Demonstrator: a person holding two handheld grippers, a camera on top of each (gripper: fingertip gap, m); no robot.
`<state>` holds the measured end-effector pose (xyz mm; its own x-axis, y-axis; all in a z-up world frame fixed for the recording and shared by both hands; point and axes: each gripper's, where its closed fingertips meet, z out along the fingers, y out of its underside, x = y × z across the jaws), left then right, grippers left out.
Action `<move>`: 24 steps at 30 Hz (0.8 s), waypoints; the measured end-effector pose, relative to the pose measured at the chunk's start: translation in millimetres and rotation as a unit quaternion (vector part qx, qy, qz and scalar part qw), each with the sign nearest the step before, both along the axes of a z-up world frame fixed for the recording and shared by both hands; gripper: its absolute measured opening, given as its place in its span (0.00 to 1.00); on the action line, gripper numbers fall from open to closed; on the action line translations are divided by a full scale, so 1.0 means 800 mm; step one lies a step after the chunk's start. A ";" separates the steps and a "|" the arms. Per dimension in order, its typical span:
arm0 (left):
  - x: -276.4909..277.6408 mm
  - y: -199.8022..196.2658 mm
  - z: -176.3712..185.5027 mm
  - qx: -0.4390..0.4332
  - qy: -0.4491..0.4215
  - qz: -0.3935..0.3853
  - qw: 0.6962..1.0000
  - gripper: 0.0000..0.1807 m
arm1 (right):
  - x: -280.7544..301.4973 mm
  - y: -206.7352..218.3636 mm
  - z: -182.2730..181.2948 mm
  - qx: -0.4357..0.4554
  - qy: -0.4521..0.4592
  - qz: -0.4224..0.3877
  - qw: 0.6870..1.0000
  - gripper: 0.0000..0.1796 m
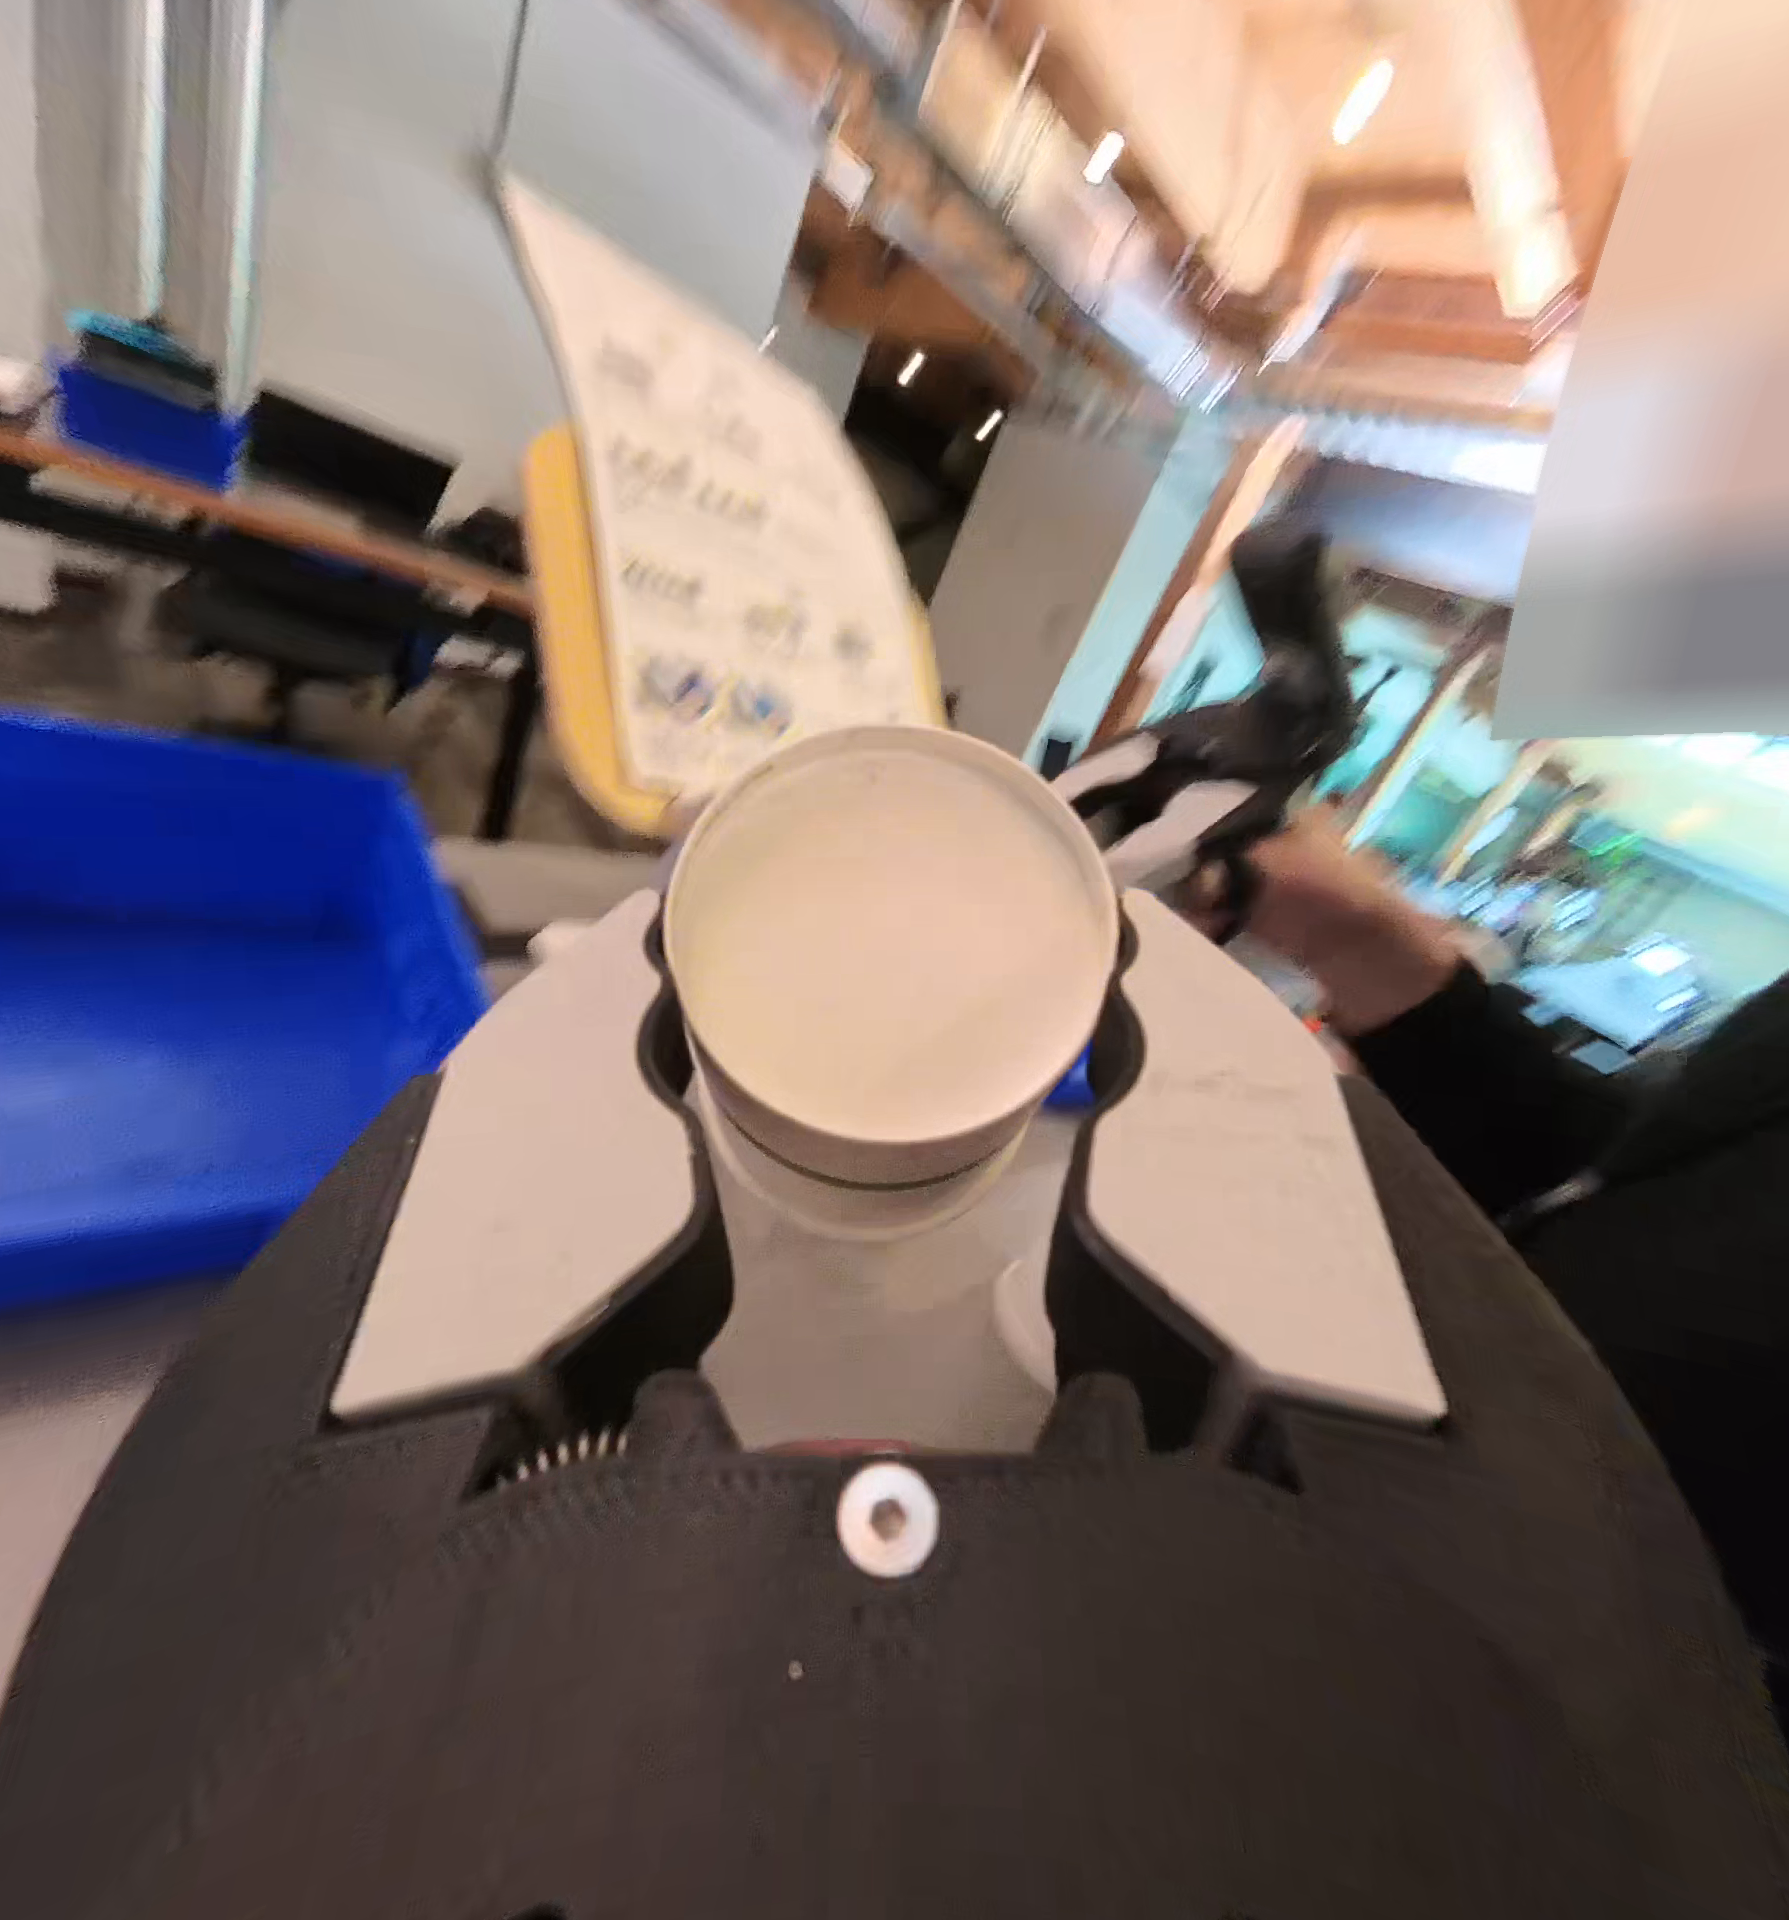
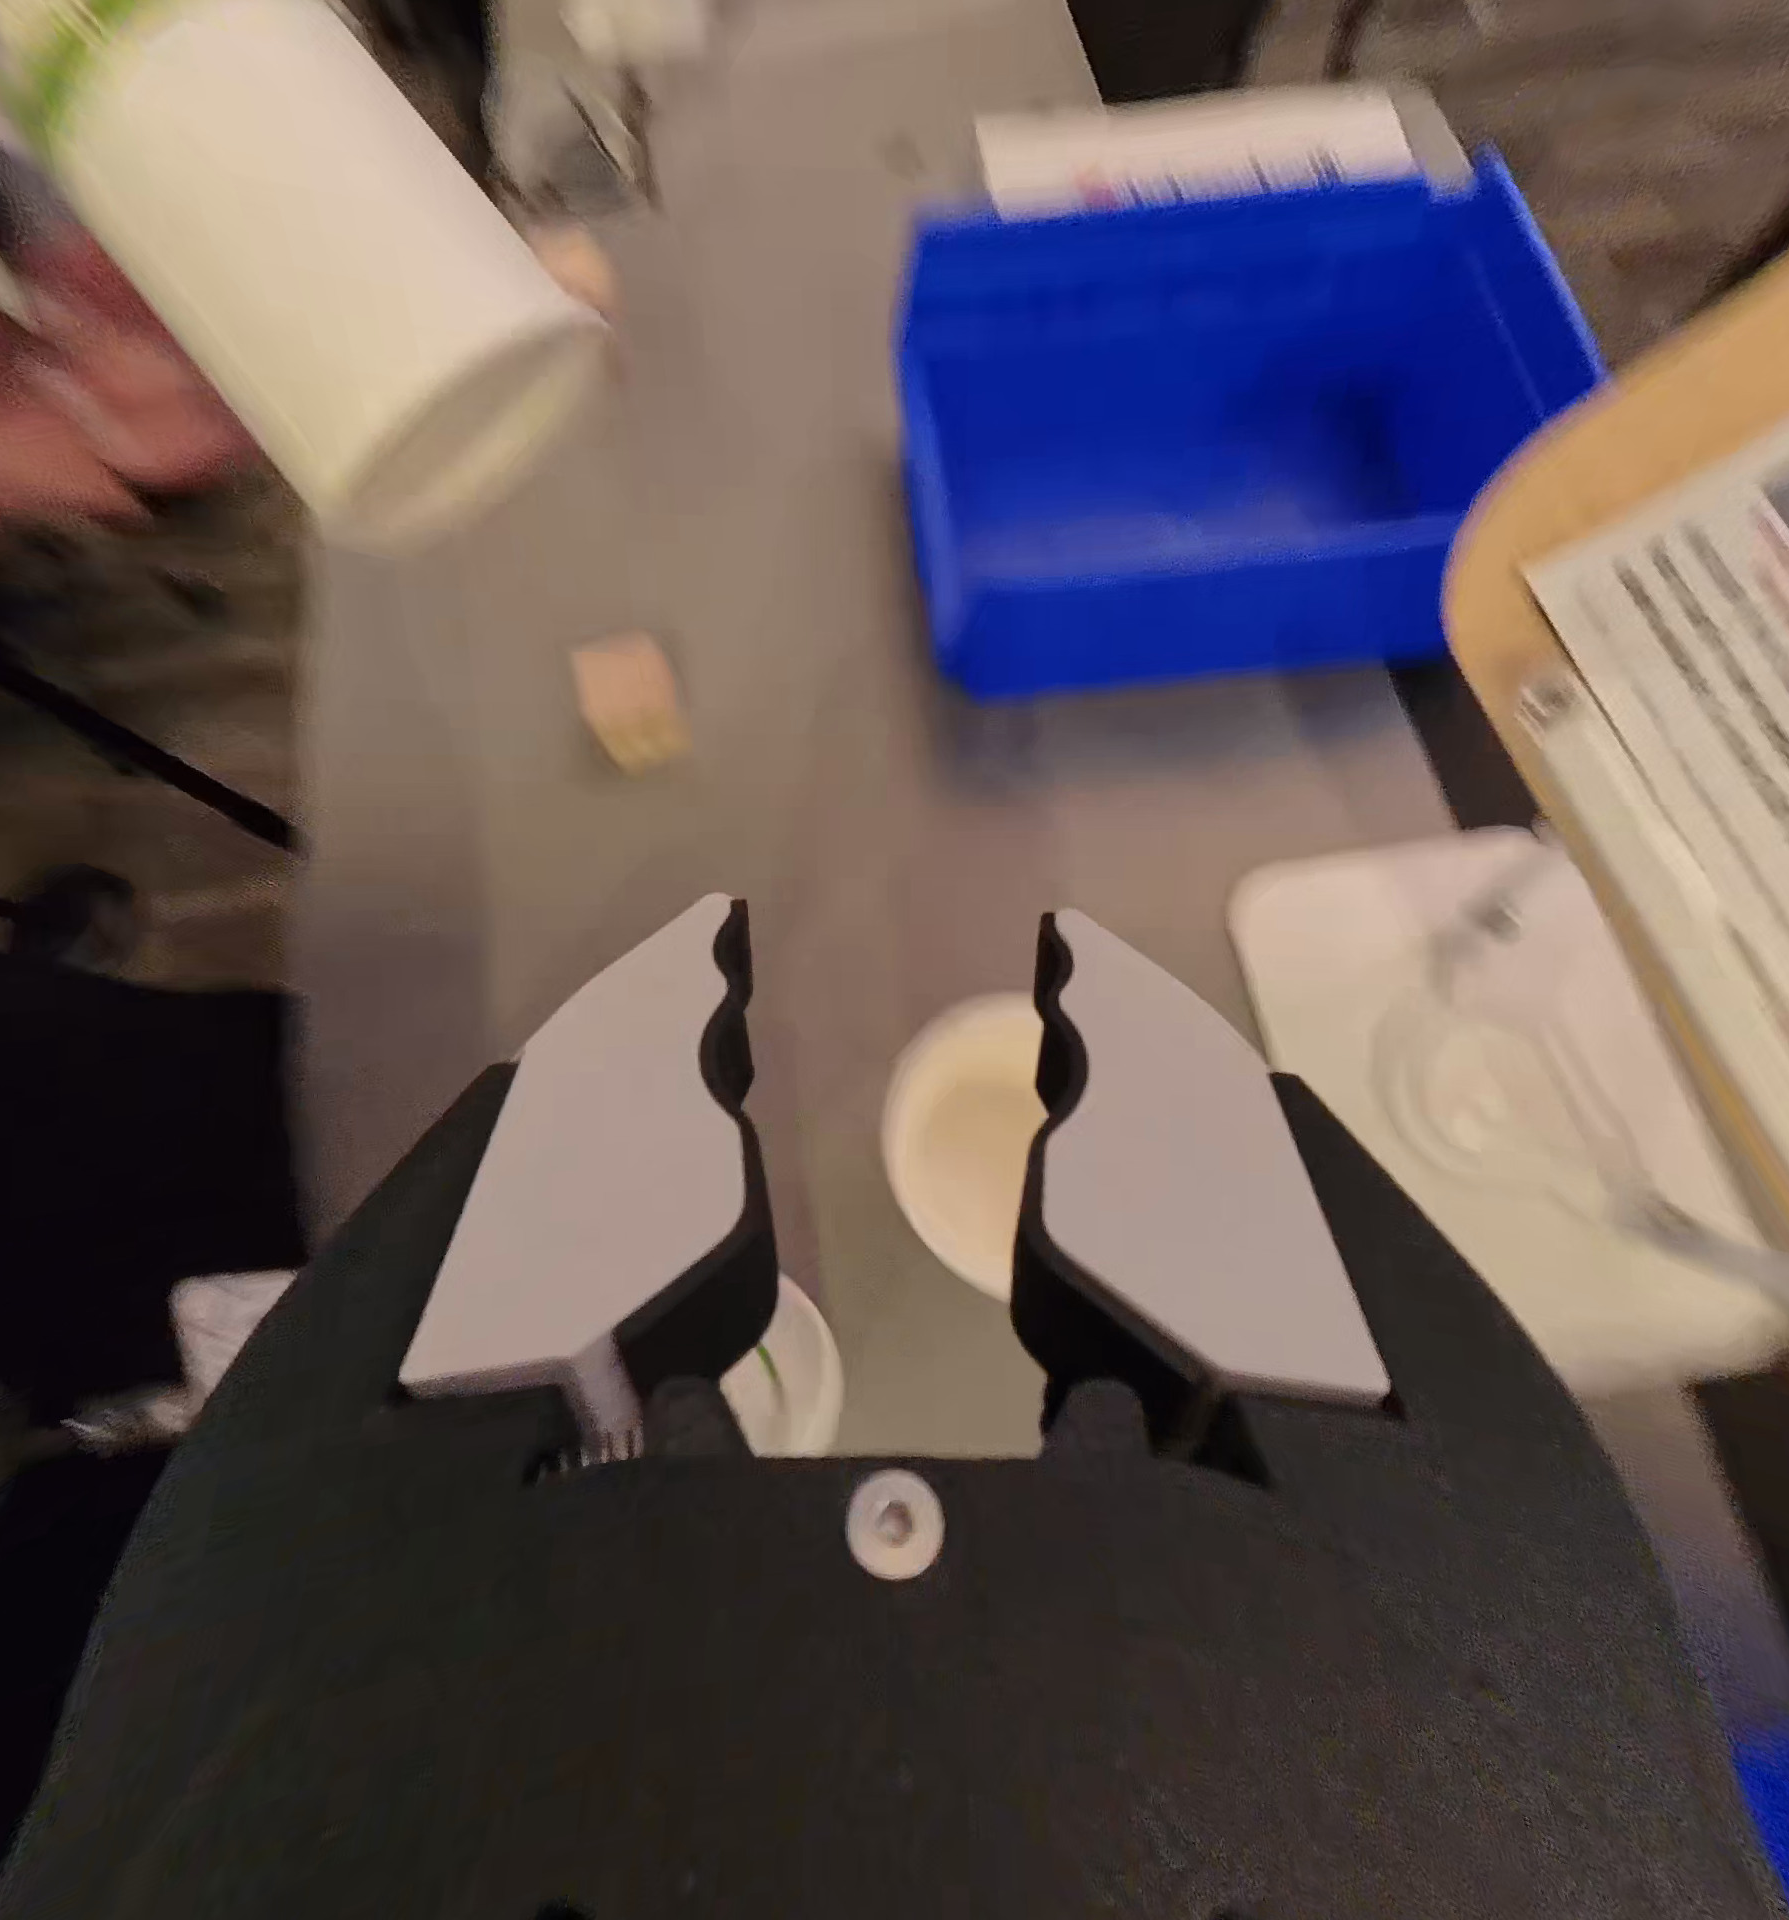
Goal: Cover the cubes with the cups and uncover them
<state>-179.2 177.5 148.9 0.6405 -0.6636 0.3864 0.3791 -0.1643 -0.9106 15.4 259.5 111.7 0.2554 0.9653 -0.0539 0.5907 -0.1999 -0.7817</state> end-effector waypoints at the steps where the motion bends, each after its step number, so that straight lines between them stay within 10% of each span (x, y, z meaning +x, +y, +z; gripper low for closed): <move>1: 0.008 -0.003 0.020 0.020 -0.041 -0.018 0.999 0.42 | -0.020 -0.013 0.014 -0.033 0.049 0.024 0.998 0.31; 8: 0.090 -0.022 0.073 0.089 -0.202 -0.139 0.965 0.42 | -0.105 -0.079 0.055 -0.282 0.246 0.136 0.917 0.33; 11: 0.118 -0.025 0.073 0.089 -0.230 -0.169 0.954 0.42 | -0.111 -0.103 0.067 -0.332 0.301 0.194 0.873 0.06; 16: 0.127 -0.014 0.056 0.052 -0.206 -0.158 0.964 0.48 | -0.071 -0.078 0.065 -0.300 0.280 0.177 0.895 0.00; 21: 0.129 -0.010 0.008 0.013 -0.063 -0.134 0.989 0.47 | 0.040 0.024 0.023 -0.134 -0.010 0.059 0.989 0.00; 24: 0.145 -0.013 -0.019 -0.008 -0.003 -0.140 0.990 0.47 | 0.092 0.054 0.007 -0.101 -0.173 0.033 0.979 0.00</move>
